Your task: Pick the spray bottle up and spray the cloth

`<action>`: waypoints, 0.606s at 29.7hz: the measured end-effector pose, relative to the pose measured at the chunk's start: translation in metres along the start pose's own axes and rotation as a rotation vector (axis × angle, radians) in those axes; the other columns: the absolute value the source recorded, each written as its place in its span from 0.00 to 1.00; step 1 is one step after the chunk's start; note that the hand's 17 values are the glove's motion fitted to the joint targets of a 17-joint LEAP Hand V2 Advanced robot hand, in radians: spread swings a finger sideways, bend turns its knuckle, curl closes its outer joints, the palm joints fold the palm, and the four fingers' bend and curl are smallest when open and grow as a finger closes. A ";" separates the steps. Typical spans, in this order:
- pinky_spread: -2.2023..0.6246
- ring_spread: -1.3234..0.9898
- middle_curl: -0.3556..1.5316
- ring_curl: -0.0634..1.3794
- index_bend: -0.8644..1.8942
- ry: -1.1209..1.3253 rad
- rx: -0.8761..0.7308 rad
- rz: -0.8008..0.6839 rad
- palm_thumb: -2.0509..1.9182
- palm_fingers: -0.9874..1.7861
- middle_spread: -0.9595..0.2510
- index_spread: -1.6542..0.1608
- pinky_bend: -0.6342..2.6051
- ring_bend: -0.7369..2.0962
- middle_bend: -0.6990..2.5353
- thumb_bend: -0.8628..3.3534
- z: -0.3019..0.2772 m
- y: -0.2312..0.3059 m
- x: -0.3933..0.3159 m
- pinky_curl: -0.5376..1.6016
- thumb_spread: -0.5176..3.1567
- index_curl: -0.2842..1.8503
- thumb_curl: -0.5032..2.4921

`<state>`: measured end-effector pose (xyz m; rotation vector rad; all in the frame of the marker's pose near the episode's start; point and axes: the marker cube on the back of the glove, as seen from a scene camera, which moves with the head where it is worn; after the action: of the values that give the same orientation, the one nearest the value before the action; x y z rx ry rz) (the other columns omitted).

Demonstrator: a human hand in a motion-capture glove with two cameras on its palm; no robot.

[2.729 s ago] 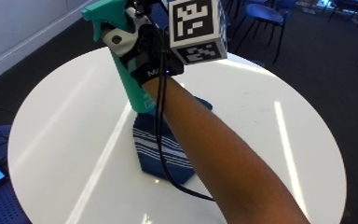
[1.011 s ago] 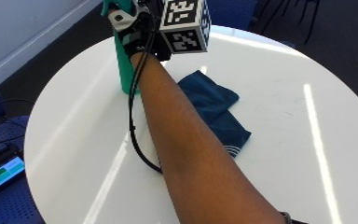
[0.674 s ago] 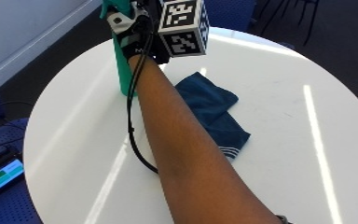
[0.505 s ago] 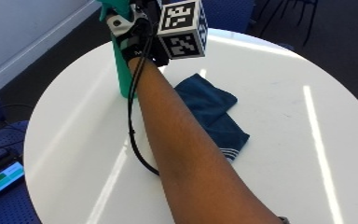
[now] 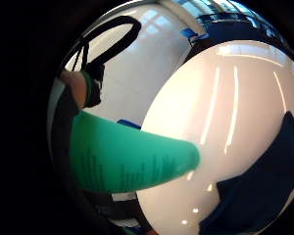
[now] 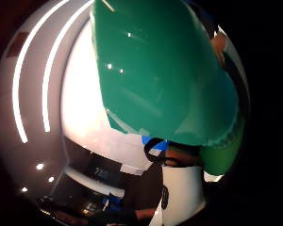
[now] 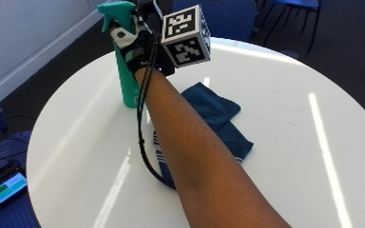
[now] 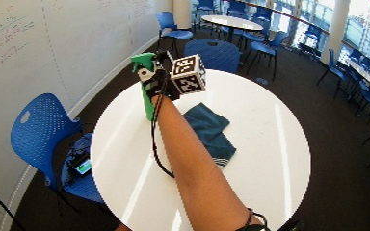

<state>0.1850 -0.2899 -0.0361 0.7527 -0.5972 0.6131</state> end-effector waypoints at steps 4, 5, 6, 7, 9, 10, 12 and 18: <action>0.74 0.49 0.45 0.35 0.36 -0.017 -0.034 -0.021 0.74 0.75 0.63 0.72 0.28 0.43 0.32 0.20 0.003 0.003 0.003 0.42 0.32 0.37 0.42; 0.75 0.49 0.45 0.35 0.36 -0.023 -0.040 -0.024 0.74 0.73 0.63 0.72 0.27 0.43 0.32 0.20 0.003 0.004 0.003 0.42 0.32 0.37 0.42; 0.76 0.49 0.45 0.35 0.36 -0.027 -0.045 -0.027 0.74 0.73 0.63 0.72 0.27 0.43 0.32 0.20 0.003 0.005 0.005 0.42 0.33 0.37 0.42; 0.76 0.49 0.45 0.35 0.36 -0.030 -0.048 -0.029 0.74 0.72 0.63 0.72 0.26 0.43 0.32 0.20 0.002 0.006 0.006 0.42 0.33 0.36 0.42; 0.78 0.49 0.45 0.35 0.35 -0.025 -0.052 -0.030 0.74 0.70 0.64 0.72 0.26 0.43 0.31 0.20 0.001 0.009 0.009 0.42 0.34 0.36 0.41; 0.79 0.49 0.45 0.35 0.34 -0.015 -0.055 -0.031 0.73 0.68 0.64 0.71 0.25 0.43 0.31 0.20 0.000 0.010 0.011 0.42 0.35 0.35 0.41; 0.80 0.49 0.43 0.35 0.34 0.020 -0.058 -0.034 0.72 0.61 0.66 0.71 0.27 0.42 0.28 0.20 -0.002 0.012 0.016 0.42 0.37 0.34 0.41; 0.83 0.51 0.40 0.34 0.33 0.116 -0.069 -0.063 0.69 0.46 0.69 0.69 0.31 0.39 0.26 0.19 -0.013 0.023 0.024 0.44 0.40 0.30 0.39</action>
<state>0.1885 -0.2602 -0.0175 0.6643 -0.4838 0.5716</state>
